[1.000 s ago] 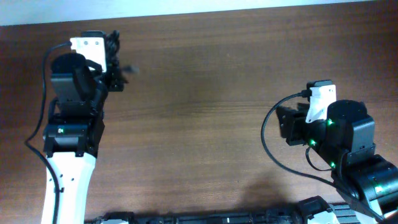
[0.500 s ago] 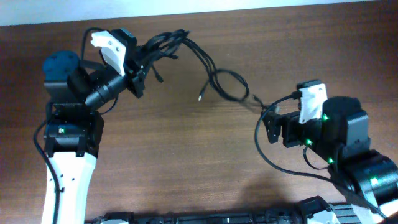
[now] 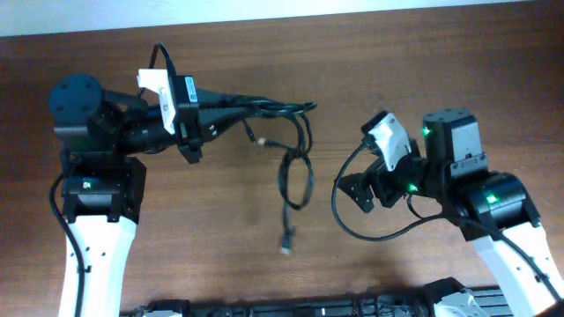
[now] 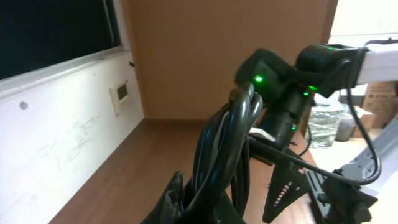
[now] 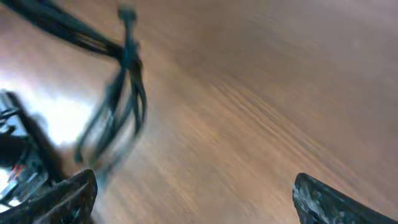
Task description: Untangle cables
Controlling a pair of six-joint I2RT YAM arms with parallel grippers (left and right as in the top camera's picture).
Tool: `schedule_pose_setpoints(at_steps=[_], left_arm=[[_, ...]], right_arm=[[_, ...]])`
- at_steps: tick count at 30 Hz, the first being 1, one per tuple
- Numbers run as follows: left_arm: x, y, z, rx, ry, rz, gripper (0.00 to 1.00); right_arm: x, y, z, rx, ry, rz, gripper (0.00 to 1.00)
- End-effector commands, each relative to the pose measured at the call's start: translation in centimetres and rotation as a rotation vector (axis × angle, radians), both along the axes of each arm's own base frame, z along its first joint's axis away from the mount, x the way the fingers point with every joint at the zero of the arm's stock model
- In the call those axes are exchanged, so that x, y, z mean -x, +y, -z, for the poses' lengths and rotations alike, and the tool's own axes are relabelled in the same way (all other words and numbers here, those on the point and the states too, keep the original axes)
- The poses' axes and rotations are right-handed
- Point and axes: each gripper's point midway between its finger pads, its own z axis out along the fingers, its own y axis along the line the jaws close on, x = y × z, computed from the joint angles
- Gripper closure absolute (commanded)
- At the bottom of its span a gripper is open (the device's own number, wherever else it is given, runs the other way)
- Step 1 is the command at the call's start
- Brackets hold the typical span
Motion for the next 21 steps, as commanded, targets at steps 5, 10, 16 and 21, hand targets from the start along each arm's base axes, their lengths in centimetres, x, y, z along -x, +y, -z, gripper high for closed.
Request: schedule_pose_setpoints(at_steps=[5,10,16,21], left_arm=[[1.1,-1.3,-1.3,0.008,-0.069,0.03,1.0],[2.0,-2.5,-1.8,0.014,-0.107,0.072,1.0],[3.2,-3.6,-2.6,0.026,-0.172,0.12,1.0],[3.3,-4.4,-2.9,0.036,-0.185,0.117,1.0]], right_arm=[[-0.1,2.4,-1.1,-0.108,-0.022,-0.146,0.04],[-0.4,2.5,-0.6,-0.105,-0.002,-0.146,0.2],[-0.4,2.7,-0.3,-0.117,0.016,-0.157,0.56],[-0.4,2.8,-0.3,-0.118,0.018,-0.159,0.56]])
